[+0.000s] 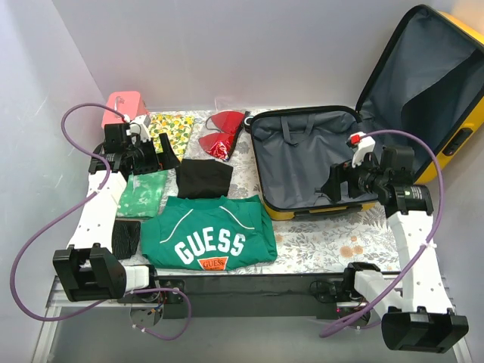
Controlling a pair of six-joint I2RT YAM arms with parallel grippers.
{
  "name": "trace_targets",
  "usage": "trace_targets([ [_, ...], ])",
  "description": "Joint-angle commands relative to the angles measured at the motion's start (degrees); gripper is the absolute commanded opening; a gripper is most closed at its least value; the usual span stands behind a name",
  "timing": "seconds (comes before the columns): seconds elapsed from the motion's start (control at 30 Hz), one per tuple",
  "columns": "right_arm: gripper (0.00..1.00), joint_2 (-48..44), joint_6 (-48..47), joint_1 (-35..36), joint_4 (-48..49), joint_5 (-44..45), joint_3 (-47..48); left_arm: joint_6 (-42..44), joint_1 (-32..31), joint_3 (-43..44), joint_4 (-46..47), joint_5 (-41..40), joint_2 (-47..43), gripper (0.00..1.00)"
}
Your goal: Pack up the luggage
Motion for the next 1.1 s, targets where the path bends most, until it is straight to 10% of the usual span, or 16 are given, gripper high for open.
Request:
trace_targets([
  [0.0, 0.98, -4.6, 4.0, 0.3, 2.3, -4.2, -4.4, -4.0, 0.1, -0.7, 2.1, -1.6, -2.1, 0.98],
  [0.63, 0.98, -10.9, 27.3, 26.1, 29.9, 7.8, -28.8, -12.5, 0.1, -0.9, 4.0, -0.7, 0.2, 0.98],
  [1.07, 0.98, -13.0, 24.4, 44.3, 33.8, 24.5, -32.9, -13.3, 0.1, -5.0, 7.7, 0.6, 1.1, 0.98],
])
